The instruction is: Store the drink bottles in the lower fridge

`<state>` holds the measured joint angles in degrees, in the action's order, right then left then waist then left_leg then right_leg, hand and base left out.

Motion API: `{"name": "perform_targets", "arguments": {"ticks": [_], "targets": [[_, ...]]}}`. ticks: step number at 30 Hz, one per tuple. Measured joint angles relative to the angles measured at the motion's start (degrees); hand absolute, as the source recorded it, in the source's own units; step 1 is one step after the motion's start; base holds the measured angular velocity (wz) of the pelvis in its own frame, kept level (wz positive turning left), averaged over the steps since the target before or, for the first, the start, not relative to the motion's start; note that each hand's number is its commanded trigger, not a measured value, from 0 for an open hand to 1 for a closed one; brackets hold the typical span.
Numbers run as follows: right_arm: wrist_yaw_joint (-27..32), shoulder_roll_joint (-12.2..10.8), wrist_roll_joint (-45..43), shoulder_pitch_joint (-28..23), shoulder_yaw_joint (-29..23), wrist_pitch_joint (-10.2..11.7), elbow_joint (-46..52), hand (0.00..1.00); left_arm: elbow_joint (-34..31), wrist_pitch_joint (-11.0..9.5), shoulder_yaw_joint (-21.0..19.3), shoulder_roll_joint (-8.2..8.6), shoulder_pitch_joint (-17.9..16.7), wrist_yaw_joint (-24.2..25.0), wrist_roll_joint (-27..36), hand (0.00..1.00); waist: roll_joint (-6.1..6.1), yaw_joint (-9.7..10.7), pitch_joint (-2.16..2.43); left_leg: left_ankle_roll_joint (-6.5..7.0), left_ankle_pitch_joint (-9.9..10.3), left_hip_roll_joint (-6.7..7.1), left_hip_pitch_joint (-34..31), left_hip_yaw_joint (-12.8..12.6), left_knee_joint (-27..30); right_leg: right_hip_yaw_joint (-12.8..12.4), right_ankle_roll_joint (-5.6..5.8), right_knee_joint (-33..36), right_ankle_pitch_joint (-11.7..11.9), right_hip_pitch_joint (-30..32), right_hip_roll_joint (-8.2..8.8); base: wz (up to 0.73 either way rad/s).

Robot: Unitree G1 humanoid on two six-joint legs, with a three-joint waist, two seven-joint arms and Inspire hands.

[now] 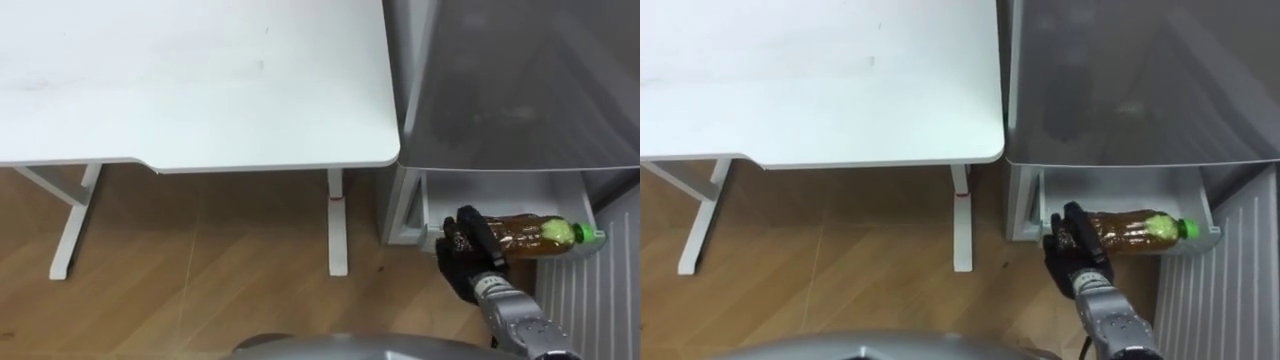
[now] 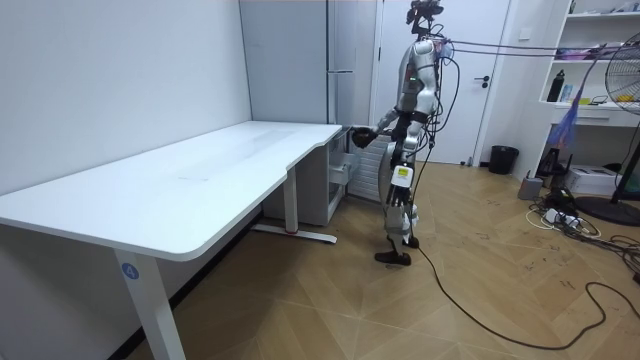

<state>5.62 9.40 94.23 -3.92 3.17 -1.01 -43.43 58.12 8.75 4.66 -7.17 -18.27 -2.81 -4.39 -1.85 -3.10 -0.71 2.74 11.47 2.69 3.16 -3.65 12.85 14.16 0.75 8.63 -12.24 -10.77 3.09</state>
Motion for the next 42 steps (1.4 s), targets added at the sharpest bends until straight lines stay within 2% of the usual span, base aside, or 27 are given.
{"name": "perform_targets", "arguments": {"ticks": [3,6,9,10,13,16,23,26,27,28,32,36,42], "targets": [[1.84,0.14,0.34,3.58,-4.07,0.56,0.0,1.0,-0.16,-0.02,-0.21,-0.32,0.95,0.04,-0.31,0.0,-0.5,0.48,0.09,0.09,-0.07,0.09,-1.25,0.44,0.77,0.09,0.02,0.07,-0.01,1.05,0.04,0.08],[2.01,0.27,0.82,7.78,-5.7,2.64,-0.74,1.0,-0.15,-0.02,-0.18,-0.95,1.9,-0.04,-0.28,0.0,-0.85,1.08,0.22,0.12,-0.27,0.08,-2.96,0.62,0.92,0.1,-0.04,0.33,0.02,2.96,0.0,0.03],[1.0,0.59,0.98,10.32,-5.78,2.16,-2.43,1.0,-0.1,-0.02,-0.17,-1.24,3.39,-0.77,-0.36,0.0,-0.7,1.36,0.21,0.12,-0.95,0.01,-5.71,0.68,1.15,0.37,-0.16,2.17,0.05,6.25,0.17,0.0],[1.07,0.67,0.99,12.48,-6.89,2.11,-5.49,1.0,-0.12,-0.03,-0.17,-1.25,4.87,-0.77,-0.31,0.0,-0.71,1.37,0.19,0.24,-1.41,0.03,-6.77,0.73,1.2,0.39,-0.19,3.1,0.07,7.78,0.35,0.0],[1.2,1.37,0.97,17.99,-9.51,2.15,-12.86,1.0,0.32,-0.21,0.15,-1.35,8.58,-0.75,0.04,0.0,-0.27,1.21,-0.25,0.57,-2.63,0.0,-9.71,0.68,0.93,0.43,-0.38,4.17,0.21,11.11,0.79,0.07],[1.16,1.92,0.98,22.24,-11.18,2.22,-17.48,1.0,1.6,-1.15,0.43,-1.67,11.08,-0.73,0.07,0.0,-0.28,1.11,-0.46,0.84,-3.29,-0.02,-12.21,0.56,0.98,0.46,-0.38,4.49,0.79,13.57,0.83,0.04],[1.08,2.95,-0.01,27.7,-13.03,1.57,-23.21,1.0,2.53,-1.92,1.3,-2.25,13.17,-0.65,0.47,0.0,-0.51,0.93,-0.63,1.15,-3.71,-0.19,-18.65,0.65,2.86,0.79,-0.54,6.41,1.21,19.99,0.96,0.02],[1.0,3.68,0.08,30.03,-13.82,1.25,-25.36,1.0,6.05,-2.48,1.31,-2.45,15.25,-0.46,1.26,0.0,-0.49,-0.11,-0.74,1.2,-4.34,-0.1,-20.53,0.48,2.52,0.45,-0.58,7.21,1.27,22.5,1.15,-0.04],[1.0,4.56,0.1,30.97,-14.04,0.81,-26.54,1.0,6.69,-2.54,1.28,-2.49,15.79,-0.46,1.51,0.0,-0.51,-0.51,-0.8,1.24,-4.57,-0.05,-21.1,0.48,2.4,0.44,-0.58,7.49,1.27,23.33,1.27,0.0],[1.0,5.38,0.1,32.02,-14.06,0.81,-27.46,1.0,6.75,-2.93,1.28,-2.64,15.92,-0.48,1.63,0.0,-0.43,-1.22,-1.03,1.25,-4.75,-0.06,-21.67,0.17,2.26,0.25,-0.59,8.09,1.27,24.31,1.41,-0.07],[0.96,7.47,-0.14,34.8,-14.05,0.73,-30.18,1.0,7.79,-3.09,2.54,-2.9,16.55,-0.94,2.78,0.0,-0.14,-2.33,-1.32,1.51,-5.45,-0.04,-23.77,-1.02,1.84,0.22,-0.59,9.35,1.26,27.34,1.93,-0.06],[0.82,8.4,-0.32,35.79,-14.0,-0.33,-30.44,1.0,8.75,-3.06,3.8,-3.92,17.21,-1.68,2.83,0.0,1.07,-2.79,-2.1,1.55,-5.8,-0.06,-25.66,-1.03,2.08,-0.02,-0.67,10.26,1.21,29.55,1.99,0.0],[0.87,9.47,-3.05,38.24,-13.24,-0.35,-30.43,1.0,8.72,-3.17,5.84,-4.37,17.96,-1.79,3.84,0.0,1.32,-3.63,-2.25,1.7,-5.94,-0.19,-30.62,-0.96,4.08,-0.06,-0.91,12.72,1.14,34.69,2.28,0.0]]}}
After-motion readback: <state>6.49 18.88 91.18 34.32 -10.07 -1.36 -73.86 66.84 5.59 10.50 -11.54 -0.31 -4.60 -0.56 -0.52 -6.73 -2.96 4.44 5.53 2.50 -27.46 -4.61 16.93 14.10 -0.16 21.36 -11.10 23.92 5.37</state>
